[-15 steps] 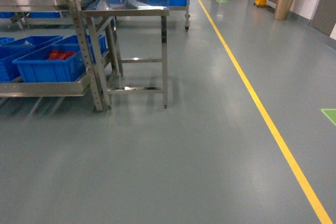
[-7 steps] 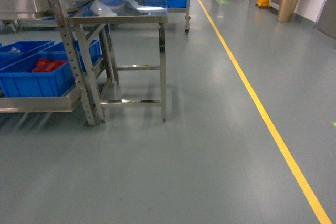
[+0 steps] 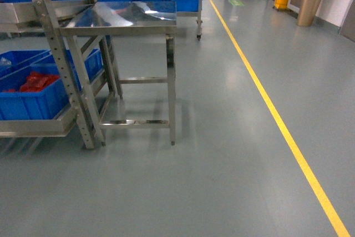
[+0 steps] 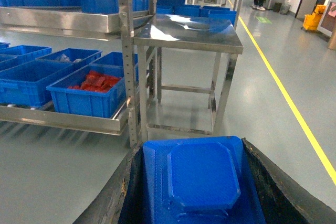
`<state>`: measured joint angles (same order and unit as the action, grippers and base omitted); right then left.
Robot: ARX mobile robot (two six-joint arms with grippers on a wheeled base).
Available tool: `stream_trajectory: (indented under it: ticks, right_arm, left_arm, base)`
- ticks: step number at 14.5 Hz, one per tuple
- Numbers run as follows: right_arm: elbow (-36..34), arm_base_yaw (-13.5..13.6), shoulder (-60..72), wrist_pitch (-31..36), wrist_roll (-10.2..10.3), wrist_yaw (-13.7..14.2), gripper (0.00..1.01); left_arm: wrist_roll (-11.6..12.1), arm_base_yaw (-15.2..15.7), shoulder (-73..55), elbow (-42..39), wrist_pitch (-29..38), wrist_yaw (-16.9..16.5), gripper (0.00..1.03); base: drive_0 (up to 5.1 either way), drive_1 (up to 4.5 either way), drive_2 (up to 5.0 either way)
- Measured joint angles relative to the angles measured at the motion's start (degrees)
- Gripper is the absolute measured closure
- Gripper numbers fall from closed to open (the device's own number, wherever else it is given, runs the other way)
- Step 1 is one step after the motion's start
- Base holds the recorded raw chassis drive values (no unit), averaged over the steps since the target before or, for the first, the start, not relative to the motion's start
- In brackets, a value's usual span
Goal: Pick blue part to blue bin on bottom shelf
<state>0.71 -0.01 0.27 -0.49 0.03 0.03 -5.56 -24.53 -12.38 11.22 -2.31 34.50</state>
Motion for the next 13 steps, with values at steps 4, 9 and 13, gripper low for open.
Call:
stream_trajectory:
  ticks: [4,9,13]
  right_arm:
    - [0.00,0.00,0.00,0.07,0.00,0.00,0.03]
    - [0.00,0.00,0.00,0.17,0.00,-0.02,0.03]
    - [0.00,0.00,0.00,0.24,0.00,-0.02,0.03]
  left_arm:
    - [-0.02,0.00,-0.02,0.00,0.17,0.02,0.59]
    - [-0.02,0.00,0.02,0.00,0.00,0.07,0.59]
    - [-0.02,0.00,0.07,0.00,0.11,0.02,0.59]
  base:
    - [0.0,4.33,-4.3]
    - [0.0,4.33,-4.3]
    - [-0.1,4.20,-4.4]
